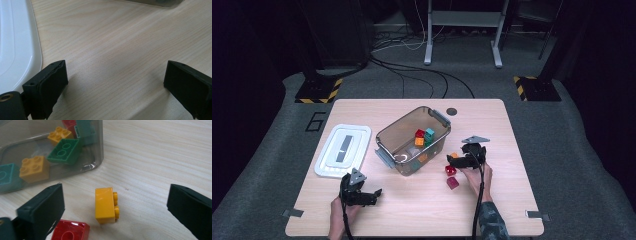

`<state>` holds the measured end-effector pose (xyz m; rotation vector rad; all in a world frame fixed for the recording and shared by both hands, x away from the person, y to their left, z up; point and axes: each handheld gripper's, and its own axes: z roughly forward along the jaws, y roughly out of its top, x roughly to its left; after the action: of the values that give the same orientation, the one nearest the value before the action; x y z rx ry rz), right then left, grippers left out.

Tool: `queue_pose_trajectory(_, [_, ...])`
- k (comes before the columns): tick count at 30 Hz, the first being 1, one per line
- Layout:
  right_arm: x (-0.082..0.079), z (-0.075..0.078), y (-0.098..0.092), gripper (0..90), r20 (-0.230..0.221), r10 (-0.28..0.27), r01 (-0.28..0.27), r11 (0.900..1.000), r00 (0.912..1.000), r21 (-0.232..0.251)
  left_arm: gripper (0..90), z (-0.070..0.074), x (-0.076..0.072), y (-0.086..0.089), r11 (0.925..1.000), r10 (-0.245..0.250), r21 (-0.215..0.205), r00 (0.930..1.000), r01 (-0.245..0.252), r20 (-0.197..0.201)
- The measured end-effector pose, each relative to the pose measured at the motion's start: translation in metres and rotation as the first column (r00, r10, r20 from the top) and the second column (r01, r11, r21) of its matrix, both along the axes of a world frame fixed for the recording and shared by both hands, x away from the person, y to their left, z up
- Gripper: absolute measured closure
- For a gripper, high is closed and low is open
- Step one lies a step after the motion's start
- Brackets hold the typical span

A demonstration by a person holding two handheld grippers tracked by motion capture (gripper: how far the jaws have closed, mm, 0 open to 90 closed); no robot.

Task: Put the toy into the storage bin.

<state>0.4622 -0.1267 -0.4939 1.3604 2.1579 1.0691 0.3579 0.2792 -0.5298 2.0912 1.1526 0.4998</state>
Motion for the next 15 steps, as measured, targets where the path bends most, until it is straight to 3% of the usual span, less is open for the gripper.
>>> queue_pose_trajectory(3, [-0.002, -0.002, 0.002, 31.4, 0.010, 0.001, -0.001, 1.000, 1.0000, -0.015, 4.8, 0.000, 0.000, 0.000, 1.0000, 0.000, 0.000, 1.0000, 0.000, 0.000])
queue_pose_trajectory(5, [-0.003, -0.004, 0.003, 36.6, -0.003, 0.013, -0.013, 1.000, 0.9999, -0.011, 4.8, 0.000, 0.000, 0.000, 1.0000, 0.000, 0.000, 1.0000, 0.000, 0.000])
queue_pose_trajectory(6, [-0.004, -0.007, 0.005, 45.9, -0.003, 0.025, -0.025, 0.999, 0.9997, -0.027, 4.8, 0.000, 0.000, 0.000, 1.0000, 0.000, 0.000, 1.0000, 0.000, 0.000])
queue_pose_trajectory(15, [-0.005, -0.012, 0.007, 65.4, -0.022, 0.019, -0.020, 0.999, 0.9996, -0.045, 4.8, 0.000, 0.000, 0.000, 1.0000, 0.000, 0.000, 1.0000, 0.000, 0.000])
